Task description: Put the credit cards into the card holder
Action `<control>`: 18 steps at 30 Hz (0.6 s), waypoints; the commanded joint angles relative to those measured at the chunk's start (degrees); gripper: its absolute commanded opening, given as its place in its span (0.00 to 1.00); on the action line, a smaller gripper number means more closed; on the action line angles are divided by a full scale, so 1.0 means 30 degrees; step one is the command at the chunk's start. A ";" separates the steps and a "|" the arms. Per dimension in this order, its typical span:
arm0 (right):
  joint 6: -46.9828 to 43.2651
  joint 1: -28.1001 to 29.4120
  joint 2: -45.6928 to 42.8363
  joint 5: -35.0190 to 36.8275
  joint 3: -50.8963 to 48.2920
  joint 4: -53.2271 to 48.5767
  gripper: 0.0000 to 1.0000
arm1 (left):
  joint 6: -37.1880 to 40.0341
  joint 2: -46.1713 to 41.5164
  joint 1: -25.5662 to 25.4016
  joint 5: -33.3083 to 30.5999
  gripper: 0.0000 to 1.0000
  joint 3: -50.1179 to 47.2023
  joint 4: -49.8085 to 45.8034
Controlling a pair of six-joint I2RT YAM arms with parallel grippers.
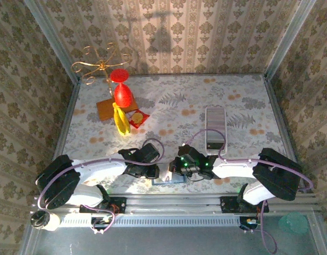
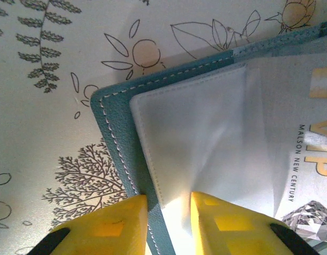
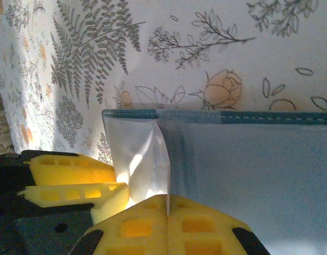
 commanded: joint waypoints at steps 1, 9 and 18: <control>0.0856 0.0202 -0.0237 0.0134 -0.0408 -0.1673 0.00 | -0.0035 0.0486 0.0171 0.0121 0.26 -0.0405 -0.0704; 0.1349 0.0370 0.0053 0.0057 -0.0078 -0.2285 0.00 | 0.0139 0.0561 0.0286 0.0272 0.26 -0.0434 -0.0704; 0.0491 0.0518 0.0678 -0.0791 0.0382 -0.0344 0.00 | 0.0225 0.0475 0.0372 0.0546 0.26 -0.0635 -0.0354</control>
